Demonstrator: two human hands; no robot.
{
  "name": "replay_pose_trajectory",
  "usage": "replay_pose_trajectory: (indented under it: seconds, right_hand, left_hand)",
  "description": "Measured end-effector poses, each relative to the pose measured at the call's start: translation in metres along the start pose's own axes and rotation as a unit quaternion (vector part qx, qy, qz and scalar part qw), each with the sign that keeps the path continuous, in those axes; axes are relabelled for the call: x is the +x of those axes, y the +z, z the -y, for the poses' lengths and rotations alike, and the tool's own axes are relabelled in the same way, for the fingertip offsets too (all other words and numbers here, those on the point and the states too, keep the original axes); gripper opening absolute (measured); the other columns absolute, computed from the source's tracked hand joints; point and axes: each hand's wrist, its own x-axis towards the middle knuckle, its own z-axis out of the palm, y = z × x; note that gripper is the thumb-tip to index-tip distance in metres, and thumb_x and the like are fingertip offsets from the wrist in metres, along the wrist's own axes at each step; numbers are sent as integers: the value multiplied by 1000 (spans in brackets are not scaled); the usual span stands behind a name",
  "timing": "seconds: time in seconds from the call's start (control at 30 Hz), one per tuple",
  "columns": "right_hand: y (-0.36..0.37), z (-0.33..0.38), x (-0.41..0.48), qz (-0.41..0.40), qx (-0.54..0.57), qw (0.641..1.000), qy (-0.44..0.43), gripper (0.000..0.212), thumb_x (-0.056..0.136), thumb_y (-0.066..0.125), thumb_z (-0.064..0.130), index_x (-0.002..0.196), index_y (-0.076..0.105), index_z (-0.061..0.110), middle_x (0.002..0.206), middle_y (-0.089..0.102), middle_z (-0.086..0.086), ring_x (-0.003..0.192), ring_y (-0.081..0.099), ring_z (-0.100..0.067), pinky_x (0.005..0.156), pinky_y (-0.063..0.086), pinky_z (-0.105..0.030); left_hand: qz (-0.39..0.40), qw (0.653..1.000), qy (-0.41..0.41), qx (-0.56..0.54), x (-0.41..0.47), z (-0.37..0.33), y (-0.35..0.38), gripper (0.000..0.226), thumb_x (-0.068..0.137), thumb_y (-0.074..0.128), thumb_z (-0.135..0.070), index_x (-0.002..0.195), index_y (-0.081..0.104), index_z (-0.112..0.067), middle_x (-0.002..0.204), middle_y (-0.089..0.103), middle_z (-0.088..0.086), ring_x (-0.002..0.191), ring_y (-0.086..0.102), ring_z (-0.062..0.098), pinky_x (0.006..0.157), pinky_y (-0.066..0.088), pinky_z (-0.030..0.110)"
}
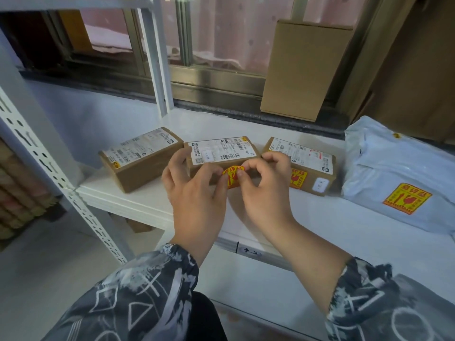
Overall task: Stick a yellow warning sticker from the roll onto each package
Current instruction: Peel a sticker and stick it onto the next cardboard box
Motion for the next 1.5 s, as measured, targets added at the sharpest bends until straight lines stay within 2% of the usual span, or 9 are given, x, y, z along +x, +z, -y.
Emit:
replay_pose_trajectory:
  seconds: [0.1,0.27,0.37,0.43,0.63,0.8,0.93,1.2,1.5]
  right_hand:
    - [1,-1,2,9,2,1000,3,7,88,78,16,87,72,19,126,40,9,128,42,-14,107,28,-18]
    - [2,-2,3,17,16,1000,11,7,88,79,17,87,73,17,125,41,8,114,43,1,97,24,2]
    - [2,-3,3,15,14,1000,8,8,86,81,19,86,74,16,121,41,7,107,39,23,90,22,8]
    - [3,-2,4,14,8,1000,7,9,85,83,20,86,74,16,120,40,7,105,38,24,89,22,8]
    - [5,-1,4,16,-14,1000,17,10,83,84,26,85,76,20,120,37,11,106,43,2,90,26,2]
    - [6,2,3,11,-15,1000,24,11,81,85,28,83,76,23,120,37,10,111,53,-11,98,41,-24]
    - [9,5,3,6,-13,1000,26,11,80,86,29,82,76,25,120,37,10,115,55,-16,102,46,-37]
    - [9,7,2,3,-14,999,34,14,80,85,31,79,71,33,120,36,11,115,57,-16,101,47,-48]
    - [10,8,2,-8,-29,999,44,11,81,85,34,80,74,30,118,37,13,116,54,-12,99,47,-47]
  left_hand:
    - [23,999,-27,-38,-1,1,1,7,93,74,-32,96,71,-26,155,36,6,146,28,25,118,33,56]
    - [35,995,-49,-79,-1,5,2,6,93,74,-28,95,69,-25,150,41,1,139,42,34,107,48,52]
    - [26,995,-48,-89,1,6,3,6,91,71,-29,94,69,-23,145,45,2,137,46,34,106,50,52]
    - [26,994,-55,-94,2,6,3,7,91,70,-30,93,68,-24,143,46,1,136,48,35,105,50,51]
    - [12,992,-39,-123,3,10,5,13,88,59,-48,91,58,-35,139,42,-13,119,65,38,100,55,47]
    - [5,992,-43,-121,2,10,5,15,90,75,-24,93,60,-23,137,47,-9,120,64,33,100,56,46]
    - [-7,992,-41,-119,3,8,4,24,89,76,-19,101,56,-22,133,49,-9,118,63,30,99,55,47]
    - [-6,993,-29,-119,4,7,4,28,91,73,-18,113,58,-28,135,49,-5,120,61,32,98,56,47]
    - [-11,991,-33,-126,4,8,7,26,91,69,-19,112,59,-30,136,47,-9,122,61,33,98,56,47]
